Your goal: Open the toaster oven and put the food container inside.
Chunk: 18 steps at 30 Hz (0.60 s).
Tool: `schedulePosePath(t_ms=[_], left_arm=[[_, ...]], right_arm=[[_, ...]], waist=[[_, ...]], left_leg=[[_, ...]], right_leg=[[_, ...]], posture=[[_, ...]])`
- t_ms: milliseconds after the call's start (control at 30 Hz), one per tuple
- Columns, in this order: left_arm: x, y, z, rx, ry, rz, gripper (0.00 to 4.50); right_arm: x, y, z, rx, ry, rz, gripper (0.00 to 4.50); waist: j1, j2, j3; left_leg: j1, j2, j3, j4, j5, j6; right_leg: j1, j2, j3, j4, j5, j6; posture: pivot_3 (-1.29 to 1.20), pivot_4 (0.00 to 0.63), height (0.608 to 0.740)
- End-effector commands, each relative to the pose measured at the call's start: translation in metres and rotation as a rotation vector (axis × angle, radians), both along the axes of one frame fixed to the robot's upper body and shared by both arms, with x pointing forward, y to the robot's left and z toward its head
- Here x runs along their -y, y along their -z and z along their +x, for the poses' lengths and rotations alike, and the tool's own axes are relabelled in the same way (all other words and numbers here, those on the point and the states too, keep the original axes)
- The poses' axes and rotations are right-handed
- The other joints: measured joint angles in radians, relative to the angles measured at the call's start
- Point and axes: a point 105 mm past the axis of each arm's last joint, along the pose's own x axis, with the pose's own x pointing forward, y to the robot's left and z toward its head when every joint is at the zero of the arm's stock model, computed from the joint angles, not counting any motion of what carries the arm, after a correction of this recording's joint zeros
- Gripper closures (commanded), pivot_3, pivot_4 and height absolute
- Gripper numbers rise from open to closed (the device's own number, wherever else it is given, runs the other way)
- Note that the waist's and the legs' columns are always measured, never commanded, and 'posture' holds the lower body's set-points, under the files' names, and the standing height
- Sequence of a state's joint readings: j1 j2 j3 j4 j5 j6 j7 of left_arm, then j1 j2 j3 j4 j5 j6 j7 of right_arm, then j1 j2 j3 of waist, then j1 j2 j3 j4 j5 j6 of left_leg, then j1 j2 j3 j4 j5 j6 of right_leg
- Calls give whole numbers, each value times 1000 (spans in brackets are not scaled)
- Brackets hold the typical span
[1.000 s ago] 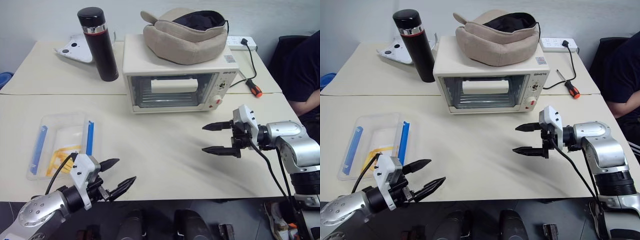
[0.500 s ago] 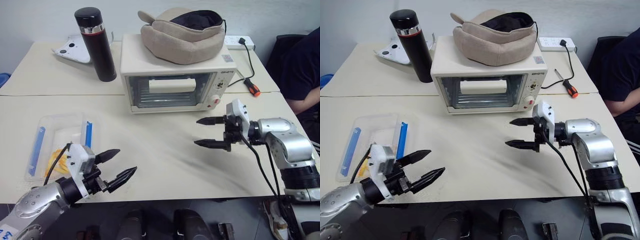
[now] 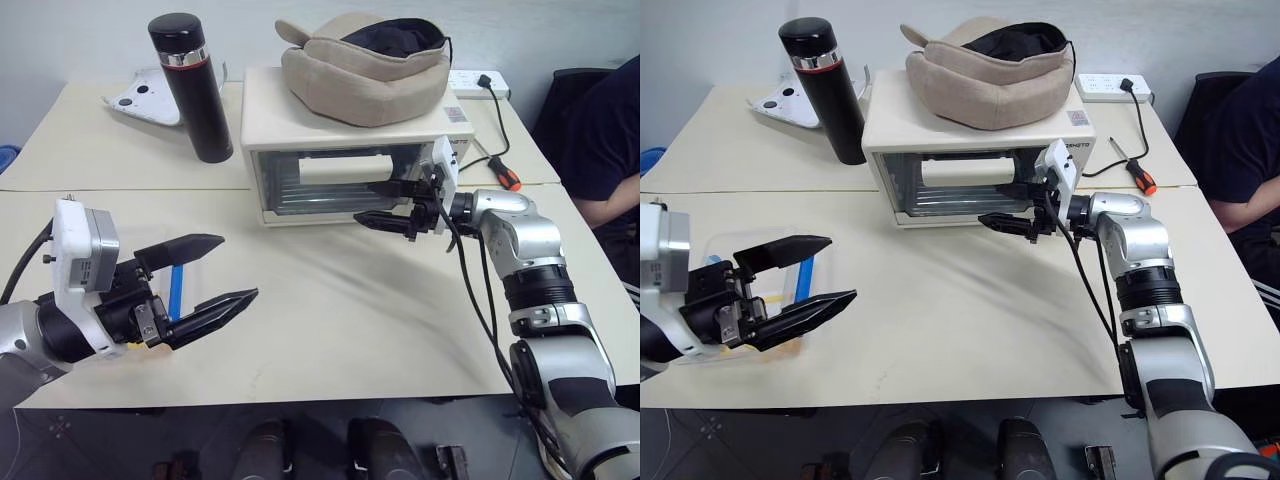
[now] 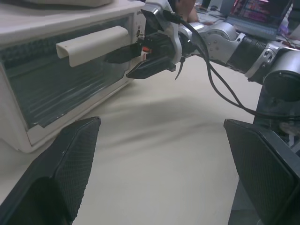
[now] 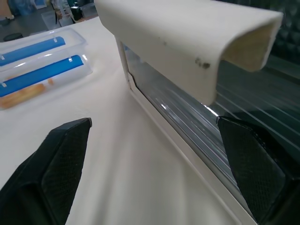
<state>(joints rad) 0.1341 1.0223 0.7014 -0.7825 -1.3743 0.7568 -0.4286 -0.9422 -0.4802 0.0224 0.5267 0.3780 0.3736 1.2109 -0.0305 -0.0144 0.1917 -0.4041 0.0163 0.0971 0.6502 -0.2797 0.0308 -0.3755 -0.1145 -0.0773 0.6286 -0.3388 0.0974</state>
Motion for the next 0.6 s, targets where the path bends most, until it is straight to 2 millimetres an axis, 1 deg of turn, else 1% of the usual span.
schedulePosePath(t_ms=[33, 133, 200, 300, 367, 400, 500, 600], left_arm=[[-5, 2, 2, 13, -32, 21, 0], [-7, 6, 9, 13, -49, 30, 0], [-7, 5, 14, 22, -55, 23, 0], [-10, 2, 29, 62, -76, 19, 0], [-6, -8, 34, 94, -25, -16, 397], [-2, -15, 44, 128, -15, -20, 539], [9, -32, 67, 198, 9, -5, 1408], [17, -43, 84, 238, 35, 9, 2291]], right_arm=[[-1, -33, -19, 102, -97, 57, 28], [-4, -30, -37, 114, -170, 33, 28], [-6, -26, -45, 109, -192, 14, 28], [-8, -17, -52, 99, -204, -7, 28], [-10, -10, -53, 94, -190, -24, 0], [-11, -5, -53, 92, -178, -31, 0], [-15, 0, -56, 85, -164, -19, 0], [-18, 2, -62, 80, -166, -5, 0]], waist=[[0, 0, 0], [1, 0, 0], [4, 0, 0], [4, 0, 0], [3, 0, 0], [3, 0, 0], [5, 0, 0], [4, 0, 0]], left_leg=[[0, 0, 0, -1, 0, 0], [0, 0, 0, -3, 0, -1], [0, 0, 0, -3, 0, -1], [-1, 0, 0, -3, 0, -1], [-1, 0, 0, -2, 0, -1], [0, 0, 0, -2, 0, -1], [0, 0, 0, -2, 1, -2], [0, -1, 1, -2, 1, -2]], right_leg=[[0, 0, 0, 0, 0, 0], [-1, 0, 0, 1, 0, 0], [0, 0, 0, 1, 0, 0], [0, 0, 0, 1, 0, 0], [-1, 0, 0, 1, 0, 0], [-1, 0, 0, 1, 0, 0], [-1, 1, 0, 1, 0, 0], [-1, 2, 0, 5, 0, 0]], posture=[[0, 150, 740], [0, 150, 740], [0, 150, 740], [0, 150, 740], [0, 150, 740], [0, 150, 740], [0, 150, 740], [0, 150, 740]])
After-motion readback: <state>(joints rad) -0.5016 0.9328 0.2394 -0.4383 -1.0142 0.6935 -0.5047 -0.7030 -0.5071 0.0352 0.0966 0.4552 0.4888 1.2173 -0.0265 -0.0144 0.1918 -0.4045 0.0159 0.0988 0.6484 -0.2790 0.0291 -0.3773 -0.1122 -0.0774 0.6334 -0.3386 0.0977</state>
